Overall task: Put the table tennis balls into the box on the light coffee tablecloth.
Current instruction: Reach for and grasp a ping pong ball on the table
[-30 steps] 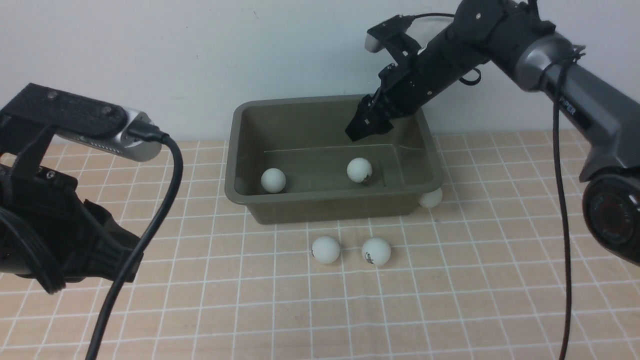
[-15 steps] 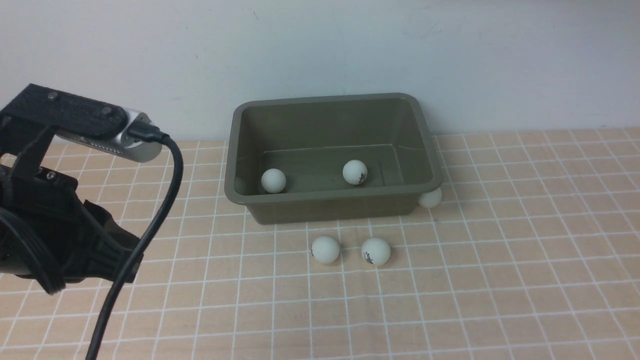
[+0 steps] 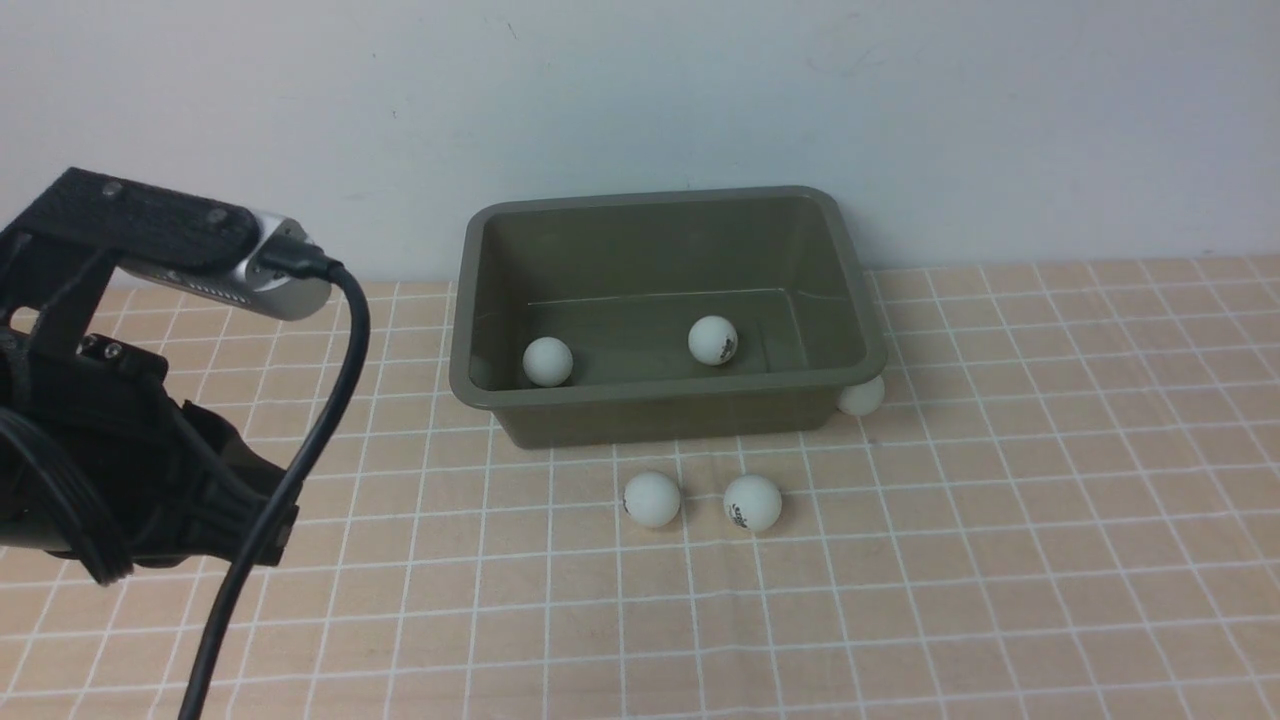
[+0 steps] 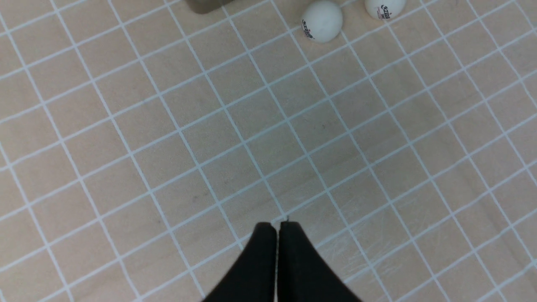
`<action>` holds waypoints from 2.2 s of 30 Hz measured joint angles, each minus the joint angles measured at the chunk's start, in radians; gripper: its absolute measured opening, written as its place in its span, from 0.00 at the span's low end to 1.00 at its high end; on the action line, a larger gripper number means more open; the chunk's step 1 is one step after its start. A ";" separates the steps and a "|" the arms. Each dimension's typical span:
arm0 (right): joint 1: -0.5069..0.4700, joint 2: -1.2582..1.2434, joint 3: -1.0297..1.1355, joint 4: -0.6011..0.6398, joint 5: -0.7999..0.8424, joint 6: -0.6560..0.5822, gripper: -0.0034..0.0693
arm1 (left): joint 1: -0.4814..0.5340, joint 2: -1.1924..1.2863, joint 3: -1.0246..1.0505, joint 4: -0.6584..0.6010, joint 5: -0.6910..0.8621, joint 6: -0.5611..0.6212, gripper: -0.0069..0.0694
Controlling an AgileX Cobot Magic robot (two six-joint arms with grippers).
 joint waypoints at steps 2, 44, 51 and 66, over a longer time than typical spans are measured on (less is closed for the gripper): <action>0.000 -0.002 0.000 -0.004 0.000 -0.003 0.02 | 0.000 0.000 0.000 -0.007 0.000 0.004 0.03; -0.002 -0.094 0.457 -0.569 0.001 0.067 0.02 | 0.000 0.000 0.000 -0.037 0.030 0.028 0.03; -0.002 -0.131 0.639 -0.490 -0.006 0.049 0.02 | 0.000 0.000 0.000 -0.037 0.030 0.028 0.03; -0.002 -0.540 1.046 -0.390 -0.013 -0.265 0.02 | 0.000 0.000 0.000 -0.037 0.028 0.030 0.03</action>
